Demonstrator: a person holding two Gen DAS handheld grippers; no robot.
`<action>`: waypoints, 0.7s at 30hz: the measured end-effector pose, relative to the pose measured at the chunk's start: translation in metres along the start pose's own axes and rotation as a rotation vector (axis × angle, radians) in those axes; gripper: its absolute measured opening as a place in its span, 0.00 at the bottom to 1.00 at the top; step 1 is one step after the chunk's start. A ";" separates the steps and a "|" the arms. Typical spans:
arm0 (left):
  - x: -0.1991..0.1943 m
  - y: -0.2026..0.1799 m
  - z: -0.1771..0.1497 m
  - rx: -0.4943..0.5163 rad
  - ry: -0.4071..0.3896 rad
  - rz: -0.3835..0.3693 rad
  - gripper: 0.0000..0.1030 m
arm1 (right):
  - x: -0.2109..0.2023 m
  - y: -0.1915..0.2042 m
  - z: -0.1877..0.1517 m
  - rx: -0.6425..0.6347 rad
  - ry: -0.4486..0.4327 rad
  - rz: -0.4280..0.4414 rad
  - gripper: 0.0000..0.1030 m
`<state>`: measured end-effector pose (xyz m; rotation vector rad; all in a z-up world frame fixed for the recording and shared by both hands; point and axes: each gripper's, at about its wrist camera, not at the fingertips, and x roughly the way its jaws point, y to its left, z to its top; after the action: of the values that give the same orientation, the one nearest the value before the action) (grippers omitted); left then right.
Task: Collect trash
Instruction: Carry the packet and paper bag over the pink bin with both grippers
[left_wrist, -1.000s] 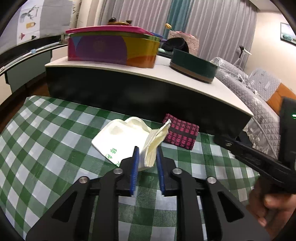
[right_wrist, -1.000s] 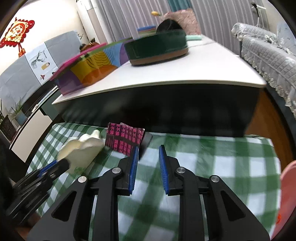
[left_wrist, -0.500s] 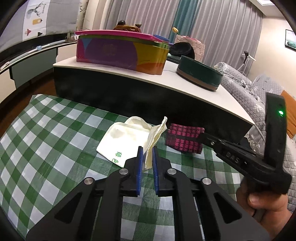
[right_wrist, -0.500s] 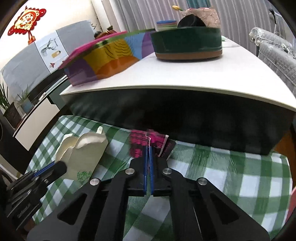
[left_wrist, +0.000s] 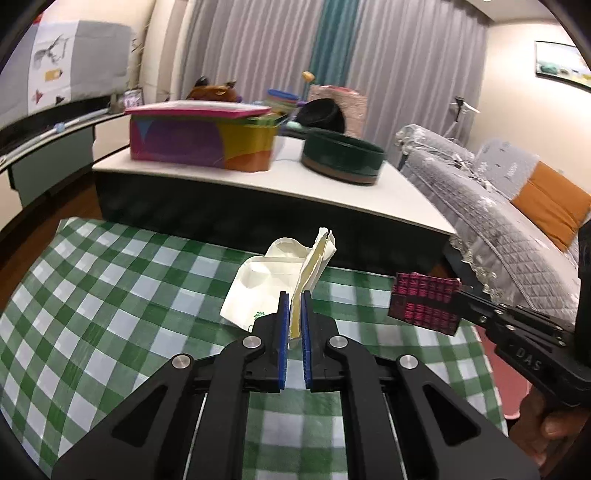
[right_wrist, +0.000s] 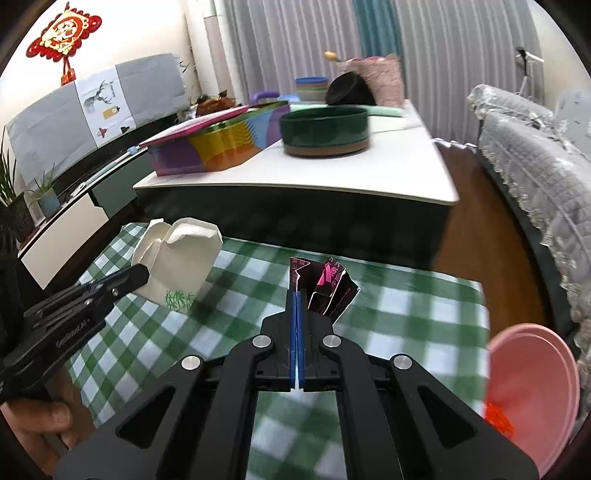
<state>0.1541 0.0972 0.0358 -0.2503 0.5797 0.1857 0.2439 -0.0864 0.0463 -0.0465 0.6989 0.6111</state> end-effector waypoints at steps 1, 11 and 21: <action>-0.004 -0.004 -0.001 0.009 -0.005 -0.006 0.06 | -0.010 -0.003 -0.003 0.001 -0.006 -0.012 0.00; -0.041 -0.041 -0.015 0.090 -0.031 -0.072 0.06 | -0.093 -0.027 -0.020 0.019 -0.085 -0.084 0.00; -0.059 -0.068 -0.037 0.122 -0.048 -0.124 0.06 | -0.140 -0.050 -0.033 0.052 -0.174 -0.141 0.00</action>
<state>0.1028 0.0160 0.0510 -0.1622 0.5242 0.0359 0.1674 -0.2068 0.0994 0.0057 0.5370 0.4553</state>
